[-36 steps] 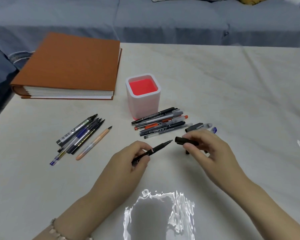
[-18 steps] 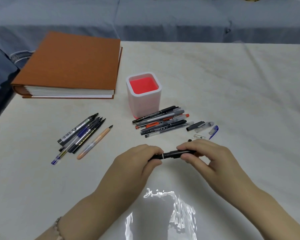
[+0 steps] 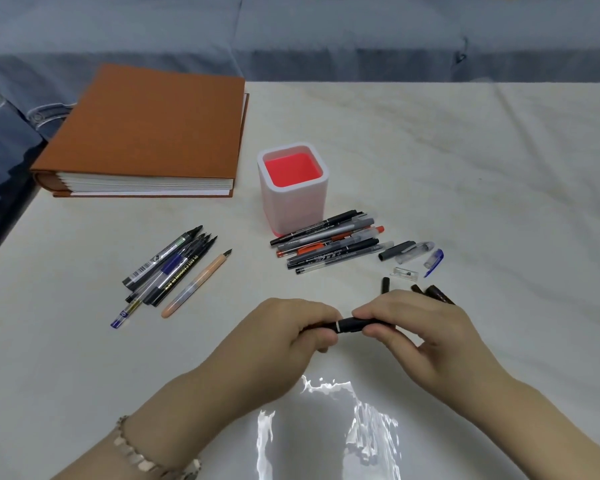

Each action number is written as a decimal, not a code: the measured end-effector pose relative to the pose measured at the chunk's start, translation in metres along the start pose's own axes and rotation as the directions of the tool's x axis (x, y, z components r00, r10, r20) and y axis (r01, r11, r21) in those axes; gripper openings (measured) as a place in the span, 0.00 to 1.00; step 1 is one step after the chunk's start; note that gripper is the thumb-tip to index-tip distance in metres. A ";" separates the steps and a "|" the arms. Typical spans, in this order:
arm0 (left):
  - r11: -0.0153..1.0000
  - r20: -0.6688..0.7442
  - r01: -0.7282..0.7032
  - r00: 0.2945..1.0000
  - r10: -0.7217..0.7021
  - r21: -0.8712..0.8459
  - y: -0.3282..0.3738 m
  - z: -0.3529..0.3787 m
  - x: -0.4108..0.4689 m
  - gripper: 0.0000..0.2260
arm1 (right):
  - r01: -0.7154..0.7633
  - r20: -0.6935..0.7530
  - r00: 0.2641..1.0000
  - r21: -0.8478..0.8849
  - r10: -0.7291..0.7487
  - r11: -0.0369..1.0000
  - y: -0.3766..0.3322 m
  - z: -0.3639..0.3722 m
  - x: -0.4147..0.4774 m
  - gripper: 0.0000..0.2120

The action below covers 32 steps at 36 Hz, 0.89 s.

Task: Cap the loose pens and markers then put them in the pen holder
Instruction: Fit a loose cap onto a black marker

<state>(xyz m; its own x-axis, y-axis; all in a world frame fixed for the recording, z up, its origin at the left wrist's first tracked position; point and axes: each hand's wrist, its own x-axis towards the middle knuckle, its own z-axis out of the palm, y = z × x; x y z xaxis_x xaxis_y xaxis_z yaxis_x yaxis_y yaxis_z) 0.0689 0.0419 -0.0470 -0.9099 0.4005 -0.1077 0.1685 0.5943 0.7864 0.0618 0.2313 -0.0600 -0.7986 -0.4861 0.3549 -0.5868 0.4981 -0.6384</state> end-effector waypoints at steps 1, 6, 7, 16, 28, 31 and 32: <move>1.000 0.038 0.017 0.999 -0.018 0.019 -0.001 0.000 0.002 0.14 | -0.008 0.011 1.000 -0.002 0.008 1.000 0.001 0.001 -0.001 0.06; 0.979 0.108 0.025 0.993 -0.047 0.201 -0.010 0.011 0.008 0.08 | -0.190 0.082 0.980 0.089 0.183 0.978 0.005 0.014 -0.002 0.08; 0.976 0.115 0.026 0.992 -0.052 0.215 -0.012 0.013 0.009 0.10 | -0.242 0.100 0.968 0.107 0.232 0.964 0.005 0.015 -0.001 0.07; 0.884 -0.320 0.188 0.883 -0.344 -0.429 -0.022 0.001 0.010 0.07 | -0.554 -0.057 0.812 -0.388 0.580 0.737 0.044 -0.019 0.001 0.08; 0.555 -0.173 0.188 0.828 -0.534 -0.811 -0.005 -0.016 -0.003 0.05 | -0.521 -0.078 0.750 -0.680 0.657 0.515 0.070 -0.008 0.009 0.10; 0.510 -0.100 0.249 0.820 -0.563 -0.823 -0.005 -0.018 -0.007 0.06 | -0.548 -0.099 0.760 -0.629 0.642 0.552 0.070 -0.006 0.007 0.09; 0.507 -0.090 0.262 0.817 -0.569 -0.821 -0.005 -0.019 -0.008 0.06 | -0.568 -0.112 0.767 -0.576 0.631 0.588 0.068 -0.006 0.007 0.08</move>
<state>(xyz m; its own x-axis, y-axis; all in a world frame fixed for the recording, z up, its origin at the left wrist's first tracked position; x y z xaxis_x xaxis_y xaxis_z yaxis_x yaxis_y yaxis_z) 0.0687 0.0229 -0.0385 -0.8737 -0.0739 -0.4809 -0.4646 -0.1668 0.8697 0.0158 0.2664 -0.0966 -0.9983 0.0221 -0.0542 0.0317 0.9825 -0.1837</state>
